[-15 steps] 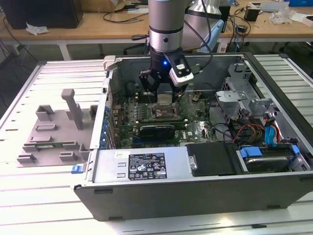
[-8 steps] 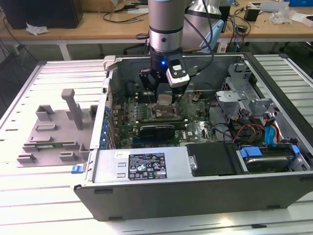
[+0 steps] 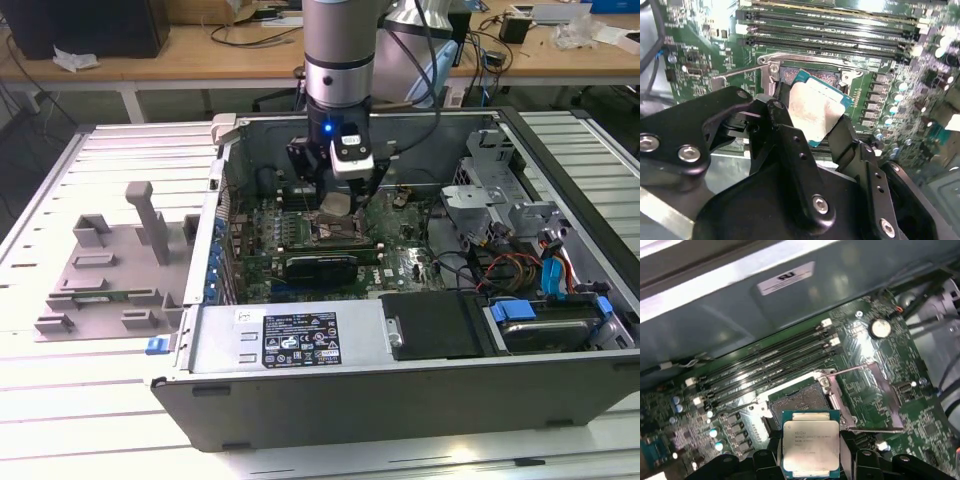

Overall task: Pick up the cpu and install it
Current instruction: 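Place the cpu into insertion slot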

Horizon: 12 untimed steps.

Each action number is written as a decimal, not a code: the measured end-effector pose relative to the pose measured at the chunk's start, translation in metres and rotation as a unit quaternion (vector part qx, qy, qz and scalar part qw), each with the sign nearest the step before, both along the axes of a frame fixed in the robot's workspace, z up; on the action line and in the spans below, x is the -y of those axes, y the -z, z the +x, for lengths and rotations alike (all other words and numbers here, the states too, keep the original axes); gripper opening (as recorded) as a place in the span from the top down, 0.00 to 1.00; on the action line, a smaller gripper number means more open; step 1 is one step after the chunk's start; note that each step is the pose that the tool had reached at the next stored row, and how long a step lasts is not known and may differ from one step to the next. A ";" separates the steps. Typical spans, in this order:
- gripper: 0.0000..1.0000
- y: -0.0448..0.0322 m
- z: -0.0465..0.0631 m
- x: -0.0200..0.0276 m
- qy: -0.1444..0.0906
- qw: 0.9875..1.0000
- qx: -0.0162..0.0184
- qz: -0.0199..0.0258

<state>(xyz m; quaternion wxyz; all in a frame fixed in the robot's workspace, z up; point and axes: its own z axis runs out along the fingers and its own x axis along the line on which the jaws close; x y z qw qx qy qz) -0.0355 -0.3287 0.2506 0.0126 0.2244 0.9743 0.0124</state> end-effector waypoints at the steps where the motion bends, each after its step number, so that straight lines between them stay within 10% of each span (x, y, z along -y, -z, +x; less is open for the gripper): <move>1: 0.46 0.0001 0.000 0.0000 0.011 1.000 0.000 0.000; 7: 0.46 0.0004 0.000 0.0000 0.070 0.998 0.000 0.000; 12: 0.46 0.0009 0.000 0.0000 0.127 0.992 0.000 0.000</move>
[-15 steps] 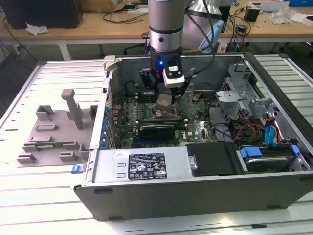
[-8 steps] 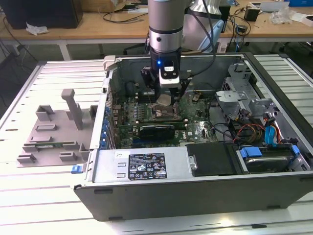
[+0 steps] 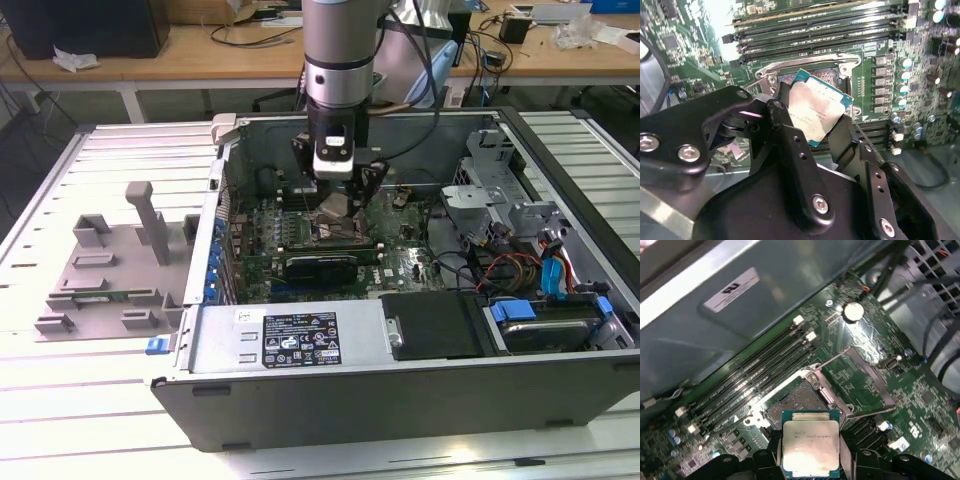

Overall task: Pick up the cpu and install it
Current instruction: 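Place the cpu into insertion slot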

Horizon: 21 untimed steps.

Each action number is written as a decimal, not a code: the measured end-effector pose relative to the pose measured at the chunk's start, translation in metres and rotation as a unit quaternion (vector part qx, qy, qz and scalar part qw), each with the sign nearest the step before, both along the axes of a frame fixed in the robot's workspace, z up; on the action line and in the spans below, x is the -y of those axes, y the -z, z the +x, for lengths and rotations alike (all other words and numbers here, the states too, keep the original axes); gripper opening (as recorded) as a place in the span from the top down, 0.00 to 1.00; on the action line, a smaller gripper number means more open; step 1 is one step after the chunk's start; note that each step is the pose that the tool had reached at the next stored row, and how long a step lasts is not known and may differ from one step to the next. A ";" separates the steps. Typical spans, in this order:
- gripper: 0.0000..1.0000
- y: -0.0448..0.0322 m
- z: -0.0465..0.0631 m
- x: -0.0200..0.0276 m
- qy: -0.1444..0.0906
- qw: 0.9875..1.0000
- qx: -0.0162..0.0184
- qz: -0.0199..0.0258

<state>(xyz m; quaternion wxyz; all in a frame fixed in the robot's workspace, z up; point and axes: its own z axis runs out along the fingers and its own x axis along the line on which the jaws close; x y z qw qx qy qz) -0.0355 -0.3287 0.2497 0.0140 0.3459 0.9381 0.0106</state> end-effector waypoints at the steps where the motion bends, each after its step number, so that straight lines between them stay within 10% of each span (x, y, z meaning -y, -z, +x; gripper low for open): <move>1: 0.46 0.0002 0.000 0.0000 0.016 1.000 0.000 0.000; 6: 0.46 0.0011 0.000 0.0000 0.071 0.997 0.000 0.000; 13: 0.46 0.0026 0.000 0.0000 0.157 0.988 0.000 0.000; 19: 0.46 0.0041 0.000 0.0000 0.239 0.971 0.000 0.000; 21: 0.46 0.0047 0.000 0.0000 0.274 0.962 0.000 0.000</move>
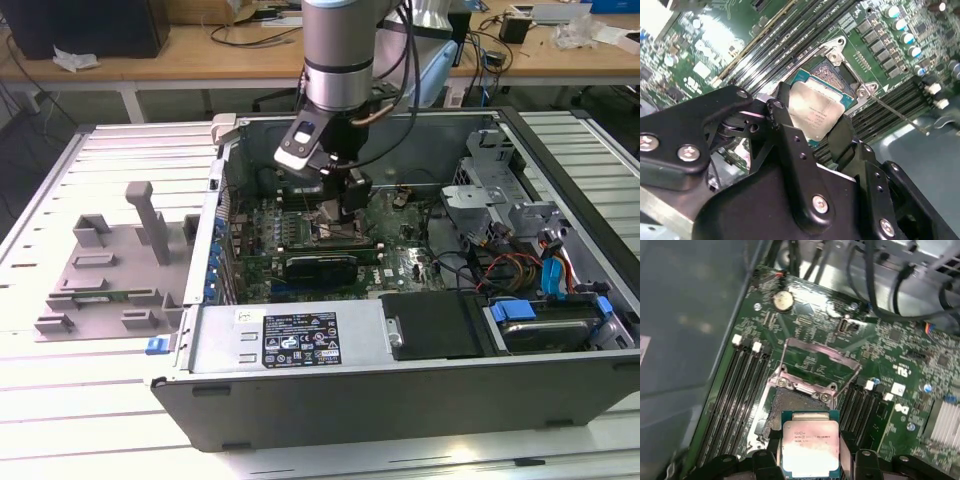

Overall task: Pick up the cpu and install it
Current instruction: 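Place the cpu into insertion slot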

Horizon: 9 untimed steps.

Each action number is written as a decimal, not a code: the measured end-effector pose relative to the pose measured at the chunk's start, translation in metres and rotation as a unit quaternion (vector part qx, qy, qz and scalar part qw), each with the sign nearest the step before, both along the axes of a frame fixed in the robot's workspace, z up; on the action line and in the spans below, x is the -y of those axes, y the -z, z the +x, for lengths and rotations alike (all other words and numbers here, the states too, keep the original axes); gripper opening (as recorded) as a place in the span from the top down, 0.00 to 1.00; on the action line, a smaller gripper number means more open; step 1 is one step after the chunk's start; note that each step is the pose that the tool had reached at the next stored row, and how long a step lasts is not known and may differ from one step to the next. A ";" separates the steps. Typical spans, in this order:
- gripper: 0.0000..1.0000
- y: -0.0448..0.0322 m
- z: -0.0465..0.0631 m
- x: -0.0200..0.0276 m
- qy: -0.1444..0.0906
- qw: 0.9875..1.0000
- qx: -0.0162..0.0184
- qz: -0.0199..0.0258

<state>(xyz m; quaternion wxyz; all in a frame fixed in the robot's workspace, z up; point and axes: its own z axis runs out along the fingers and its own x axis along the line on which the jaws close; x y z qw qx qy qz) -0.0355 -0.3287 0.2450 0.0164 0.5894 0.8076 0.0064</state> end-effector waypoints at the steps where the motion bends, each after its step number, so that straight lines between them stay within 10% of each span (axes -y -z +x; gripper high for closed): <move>1: 0.46 0.0002 0.000 0.0000 0.011 1.000 0.000 0.000; 7: 0.46 0.0018 0.000 0.0000 0.093 0.996 0.000 0.000; 9: 0.46 0.0025 0.000 0.0000 0.127 0.992 0.000 0.000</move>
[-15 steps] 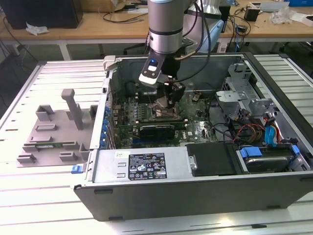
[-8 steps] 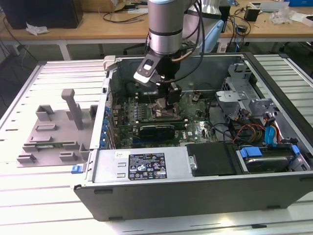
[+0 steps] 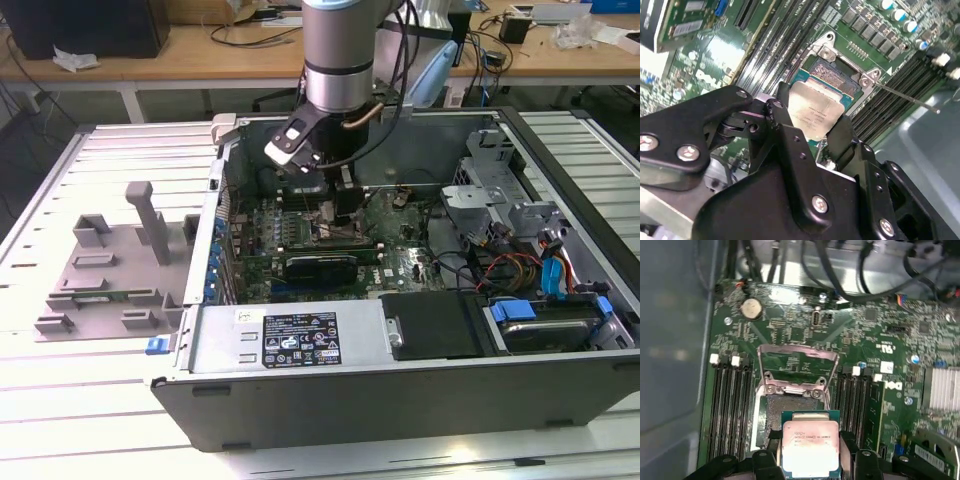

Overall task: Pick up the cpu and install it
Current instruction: 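Place the cpu into insertion slot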

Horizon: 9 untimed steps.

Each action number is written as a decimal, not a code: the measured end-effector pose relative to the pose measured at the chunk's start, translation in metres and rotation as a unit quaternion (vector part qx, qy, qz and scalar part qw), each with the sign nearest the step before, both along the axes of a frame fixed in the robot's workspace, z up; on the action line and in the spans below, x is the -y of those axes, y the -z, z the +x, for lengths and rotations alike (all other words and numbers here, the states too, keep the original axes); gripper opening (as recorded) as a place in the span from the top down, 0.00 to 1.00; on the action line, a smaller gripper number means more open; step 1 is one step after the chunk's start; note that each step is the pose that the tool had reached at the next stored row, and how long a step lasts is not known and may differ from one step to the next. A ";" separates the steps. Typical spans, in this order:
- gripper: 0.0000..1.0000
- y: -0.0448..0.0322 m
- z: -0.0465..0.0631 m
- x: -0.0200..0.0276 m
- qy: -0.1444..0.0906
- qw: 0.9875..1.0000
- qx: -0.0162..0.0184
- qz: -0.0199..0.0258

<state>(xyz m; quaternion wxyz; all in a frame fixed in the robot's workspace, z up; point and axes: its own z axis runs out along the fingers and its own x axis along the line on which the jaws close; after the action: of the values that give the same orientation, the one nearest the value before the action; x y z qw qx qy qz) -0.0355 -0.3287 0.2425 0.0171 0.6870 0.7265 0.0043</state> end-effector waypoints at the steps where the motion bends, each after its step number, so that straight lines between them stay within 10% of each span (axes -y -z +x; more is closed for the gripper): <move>1: 0.46 0.0003 0.000 0.0000 0.016 1.000 0.000 0.000; 9: 0.46 0.0057 0.002 -0.0027 0.054 0.999 0.000 -0.002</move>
<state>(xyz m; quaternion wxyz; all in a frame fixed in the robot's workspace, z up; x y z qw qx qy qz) -0.0333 -0.3260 0.2368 0.0187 0.7250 0.6885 0.0020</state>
